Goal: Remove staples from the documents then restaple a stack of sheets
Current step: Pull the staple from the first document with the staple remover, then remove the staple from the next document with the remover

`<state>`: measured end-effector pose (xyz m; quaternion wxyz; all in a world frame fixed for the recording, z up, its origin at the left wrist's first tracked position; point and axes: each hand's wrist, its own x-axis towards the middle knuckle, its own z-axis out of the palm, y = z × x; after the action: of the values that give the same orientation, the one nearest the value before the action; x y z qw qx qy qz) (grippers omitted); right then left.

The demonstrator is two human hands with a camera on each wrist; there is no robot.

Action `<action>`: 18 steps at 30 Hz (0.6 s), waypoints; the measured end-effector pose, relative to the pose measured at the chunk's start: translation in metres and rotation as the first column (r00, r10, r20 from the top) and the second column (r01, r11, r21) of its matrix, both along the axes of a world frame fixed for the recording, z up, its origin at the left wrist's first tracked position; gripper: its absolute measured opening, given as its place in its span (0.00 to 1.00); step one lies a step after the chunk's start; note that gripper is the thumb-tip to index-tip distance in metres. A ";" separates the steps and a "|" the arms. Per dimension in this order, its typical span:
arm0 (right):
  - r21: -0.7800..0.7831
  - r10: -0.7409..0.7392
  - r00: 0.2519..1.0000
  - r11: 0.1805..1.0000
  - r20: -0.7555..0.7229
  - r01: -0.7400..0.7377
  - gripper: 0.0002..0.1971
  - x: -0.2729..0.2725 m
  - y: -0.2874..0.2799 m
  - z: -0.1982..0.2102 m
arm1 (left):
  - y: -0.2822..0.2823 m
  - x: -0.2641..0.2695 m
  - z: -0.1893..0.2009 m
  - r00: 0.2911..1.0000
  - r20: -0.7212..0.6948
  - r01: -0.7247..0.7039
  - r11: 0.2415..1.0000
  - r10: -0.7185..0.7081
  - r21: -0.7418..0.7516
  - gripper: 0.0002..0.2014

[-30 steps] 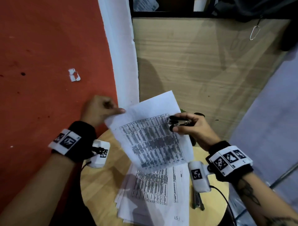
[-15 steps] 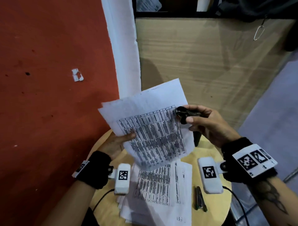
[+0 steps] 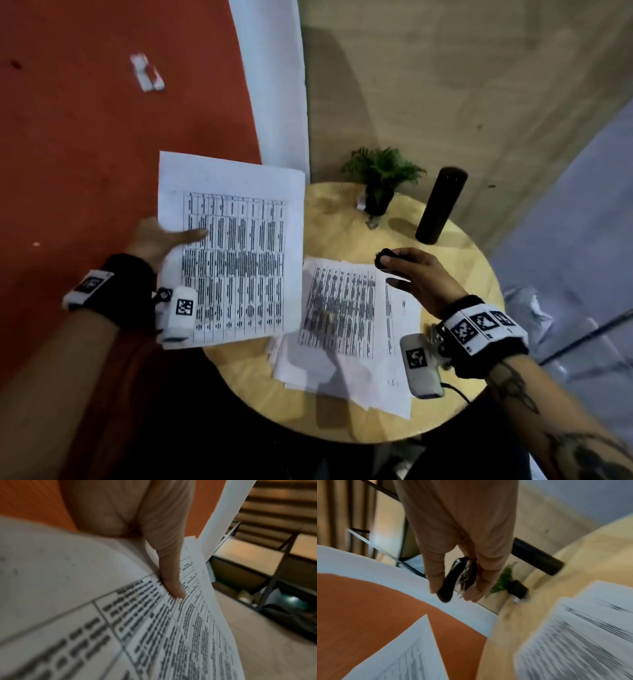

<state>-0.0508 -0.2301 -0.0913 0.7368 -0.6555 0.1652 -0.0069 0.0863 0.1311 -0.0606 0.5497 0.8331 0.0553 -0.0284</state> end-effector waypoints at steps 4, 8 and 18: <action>0.040 -0.002 0.974 0.999 -0.227 0.012 0.04 -0.003 0.015 -0.083 | 0.000 0.014 -0.040 0.997 -0.079 0.024 0.984 -0.010 0.178 0.15; 0.011 0.008 0.946 1.000 -0.324 -0.004 0.05 -0.002 0.044 -0.145 | -0.002 0.050 -0.092 0.979 -0.205 0.093 0.933 -0.022 0.347 0.20; -0.090 -0.060 0.943 0.995 -0.328 0.032 0.14 -0.004 0.064 -0.214 | 0.003 0.109 -0.168 0.917 -0.384 0.113 0.852 0.109 0.511 0.21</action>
<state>-0.0544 -0.1665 -0.3048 0.6705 -0.6735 0.3011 0.0787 0.1948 0.1338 -0.2289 0.2791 0.9272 0.1710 -0.1822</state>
